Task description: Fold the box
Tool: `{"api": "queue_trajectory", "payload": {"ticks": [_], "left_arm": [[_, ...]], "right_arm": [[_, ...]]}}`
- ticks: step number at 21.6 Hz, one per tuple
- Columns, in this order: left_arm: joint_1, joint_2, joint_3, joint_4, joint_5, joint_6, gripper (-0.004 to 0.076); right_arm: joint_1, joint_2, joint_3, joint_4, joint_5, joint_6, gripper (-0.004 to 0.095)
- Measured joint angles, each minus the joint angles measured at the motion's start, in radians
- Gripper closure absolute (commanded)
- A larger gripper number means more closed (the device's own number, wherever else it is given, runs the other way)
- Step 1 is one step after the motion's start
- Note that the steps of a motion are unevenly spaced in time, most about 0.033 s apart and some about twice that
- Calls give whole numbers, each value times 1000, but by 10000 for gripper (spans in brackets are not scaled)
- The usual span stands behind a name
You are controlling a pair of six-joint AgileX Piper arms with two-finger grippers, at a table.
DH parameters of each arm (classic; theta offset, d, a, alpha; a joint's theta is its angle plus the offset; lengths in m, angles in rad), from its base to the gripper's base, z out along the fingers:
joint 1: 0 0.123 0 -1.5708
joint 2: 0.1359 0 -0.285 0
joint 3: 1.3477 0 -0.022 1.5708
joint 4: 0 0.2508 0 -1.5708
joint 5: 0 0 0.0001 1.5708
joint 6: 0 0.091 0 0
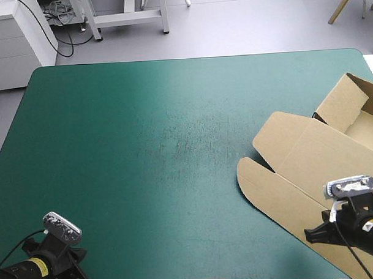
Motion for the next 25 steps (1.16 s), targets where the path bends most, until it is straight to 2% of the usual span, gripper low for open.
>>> {"api": "queue_trajectory", "payload": {"ticks": [9,25], "left_arm": [[0,0,0,0,0,0,734],[0,0,0,0,1,-8,734]], "right_arm": [[0,-323,88,1,-37,-22,922],[0,-336,88,1,-44,-25,922]]}}
